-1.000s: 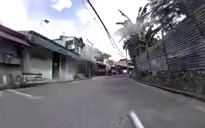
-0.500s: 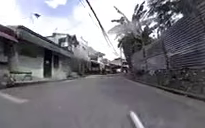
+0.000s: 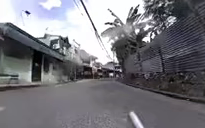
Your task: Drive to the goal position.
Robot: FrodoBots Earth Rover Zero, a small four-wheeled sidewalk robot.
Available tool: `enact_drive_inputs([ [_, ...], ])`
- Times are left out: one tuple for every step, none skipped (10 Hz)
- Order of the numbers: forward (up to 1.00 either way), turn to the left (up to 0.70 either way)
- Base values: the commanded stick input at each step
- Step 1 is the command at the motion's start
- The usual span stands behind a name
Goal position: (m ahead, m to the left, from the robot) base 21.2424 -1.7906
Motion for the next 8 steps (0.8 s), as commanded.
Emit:
enact_drive_inputs([
  [0.85, 0.00],
  [0.85, 0.00],
  [0.85, 0.00],
  [0.85, 0.00],
  [0.85, 0.00],
  [0.85, 0.00],
  [0.85, 0.00],
  [0.85, 0.00],
])
